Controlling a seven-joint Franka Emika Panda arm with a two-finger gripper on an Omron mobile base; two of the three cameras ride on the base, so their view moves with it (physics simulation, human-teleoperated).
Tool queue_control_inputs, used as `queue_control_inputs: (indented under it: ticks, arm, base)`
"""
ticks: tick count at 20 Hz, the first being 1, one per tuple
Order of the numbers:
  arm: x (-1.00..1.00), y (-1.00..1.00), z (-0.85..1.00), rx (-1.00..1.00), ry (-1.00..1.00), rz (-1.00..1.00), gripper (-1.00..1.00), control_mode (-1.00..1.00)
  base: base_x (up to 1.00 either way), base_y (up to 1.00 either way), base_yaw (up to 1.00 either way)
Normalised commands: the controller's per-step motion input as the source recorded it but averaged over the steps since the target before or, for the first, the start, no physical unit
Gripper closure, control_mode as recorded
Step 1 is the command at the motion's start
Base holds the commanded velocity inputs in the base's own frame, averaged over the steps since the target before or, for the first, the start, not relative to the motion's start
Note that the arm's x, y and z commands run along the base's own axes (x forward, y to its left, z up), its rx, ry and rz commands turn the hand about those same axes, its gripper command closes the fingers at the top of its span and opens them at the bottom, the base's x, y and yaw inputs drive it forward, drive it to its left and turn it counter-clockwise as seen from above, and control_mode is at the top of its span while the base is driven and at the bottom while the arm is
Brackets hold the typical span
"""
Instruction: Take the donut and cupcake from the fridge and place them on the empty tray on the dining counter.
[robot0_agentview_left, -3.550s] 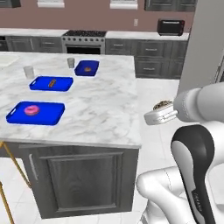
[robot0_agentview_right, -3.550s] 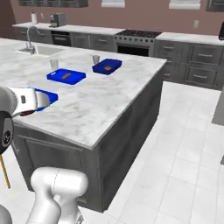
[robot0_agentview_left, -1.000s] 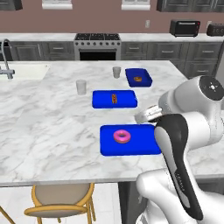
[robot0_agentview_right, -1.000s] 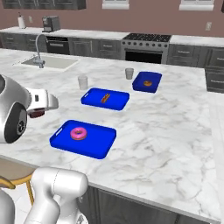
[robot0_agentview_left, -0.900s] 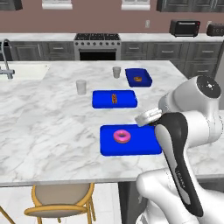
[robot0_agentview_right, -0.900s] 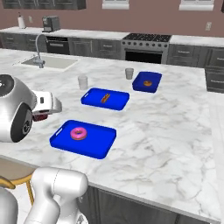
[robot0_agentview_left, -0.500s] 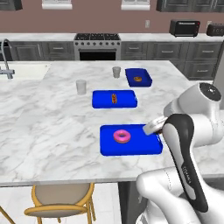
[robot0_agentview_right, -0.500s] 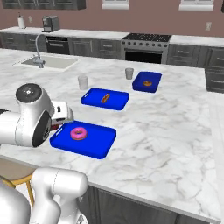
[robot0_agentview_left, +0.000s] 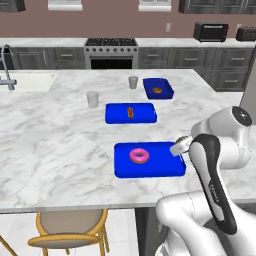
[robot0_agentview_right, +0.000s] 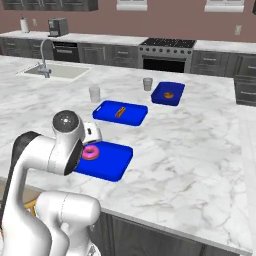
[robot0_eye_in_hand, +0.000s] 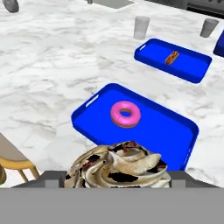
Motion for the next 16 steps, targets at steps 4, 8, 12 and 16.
queue_control_inputs:
  ticks: [4, 8, 12, 16]
  arm:
    - [0.46, -0.29, -0.14, 0.01, 0.02, 0.04, 1.00, -1.00]
    - [0.51, -0.20, -0.20, 0.03, 0.05, 0.06, 1.00, -1.00]
    - [0.50, -0.01, -0.33, 0.04, 0.04, 0.09, 1.00, -1.00]
    - [0.14, -0.01, -0.48, 0.14, 0.00, 0.03, 1.00, -1.00]
  base:
    - [0.00, 0.00, 0.00]
    - [0.00, 0.00, 0.00]
    - [0.00, 0.00, 0.00]
    - [0.00, 0.00, 0.00]
